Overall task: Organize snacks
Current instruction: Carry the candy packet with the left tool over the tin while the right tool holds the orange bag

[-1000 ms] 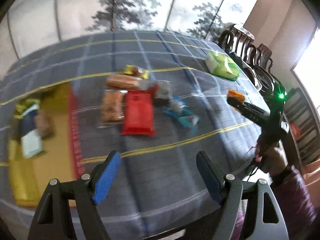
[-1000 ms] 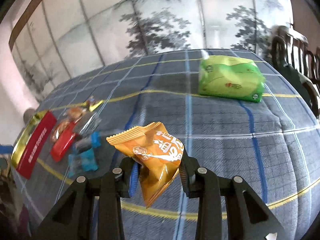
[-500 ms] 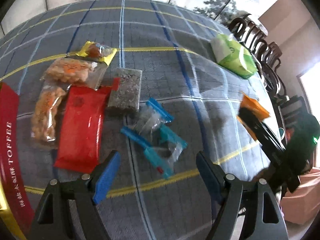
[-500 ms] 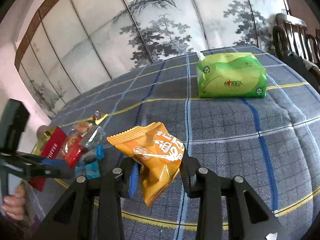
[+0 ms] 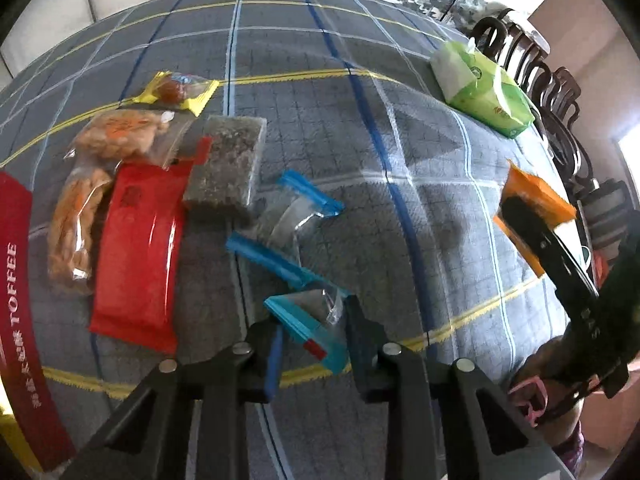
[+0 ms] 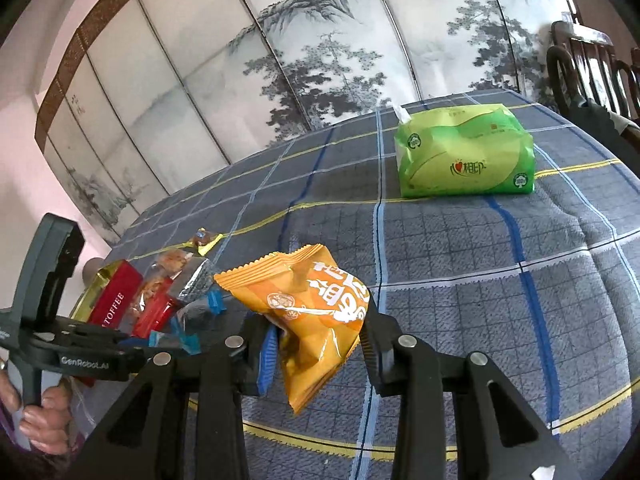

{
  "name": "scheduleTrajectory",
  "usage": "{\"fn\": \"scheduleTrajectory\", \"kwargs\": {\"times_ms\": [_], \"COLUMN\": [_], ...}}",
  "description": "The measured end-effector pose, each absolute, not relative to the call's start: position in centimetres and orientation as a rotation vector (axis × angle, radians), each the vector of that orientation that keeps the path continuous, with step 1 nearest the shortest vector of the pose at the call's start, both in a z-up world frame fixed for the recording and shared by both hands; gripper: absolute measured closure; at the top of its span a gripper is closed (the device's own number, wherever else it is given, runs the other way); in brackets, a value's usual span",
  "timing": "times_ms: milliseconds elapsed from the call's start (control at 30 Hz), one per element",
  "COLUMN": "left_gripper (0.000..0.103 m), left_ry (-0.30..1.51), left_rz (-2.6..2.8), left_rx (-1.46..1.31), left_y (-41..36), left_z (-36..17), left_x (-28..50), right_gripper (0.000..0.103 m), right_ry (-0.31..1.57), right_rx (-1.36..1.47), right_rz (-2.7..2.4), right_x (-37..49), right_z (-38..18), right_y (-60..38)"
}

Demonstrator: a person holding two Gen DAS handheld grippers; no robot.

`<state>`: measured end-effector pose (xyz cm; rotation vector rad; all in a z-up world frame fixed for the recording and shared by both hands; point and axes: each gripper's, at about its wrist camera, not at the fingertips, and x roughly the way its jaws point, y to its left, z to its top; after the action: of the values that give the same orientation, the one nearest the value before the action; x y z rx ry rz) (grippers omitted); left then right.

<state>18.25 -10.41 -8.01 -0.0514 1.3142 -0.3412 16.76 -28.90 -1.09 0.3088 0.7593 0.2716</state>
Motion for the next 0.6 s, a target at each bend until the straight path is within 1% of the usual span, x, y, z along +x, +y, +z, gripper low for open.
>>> {"fn": "scheduleTrajectory", "kwargs": {"times_ms": [67, 300, 600], "left_gripper": [0.076, 0.076, 0.076], "left_ry": [1.311, 1.172, 1.107], "left_rz": [-0.368, -0.386, -0.341], "left_rx": [-0.066, -0.006, 0.005], "left_y": [-10.1, -8.1, -4.1], "left_z": [-7.4, -3.3, -0.8], "left_x": [17.2, 12.1, 8.2], "right_gripper": [0.069, 0.069, 0.069], "right_ry": [0.77, 0.796, 0.829], "right_rx": [0.3, 0.269, 0.227], "right_rz": [0.258, 0.24, 0.215], "right_x": [16.9, 17.2, 17.5], "right_z": [-1.1, -1.4, -1.7], "right_y": [-28.8, -28.2, -27.4]}}
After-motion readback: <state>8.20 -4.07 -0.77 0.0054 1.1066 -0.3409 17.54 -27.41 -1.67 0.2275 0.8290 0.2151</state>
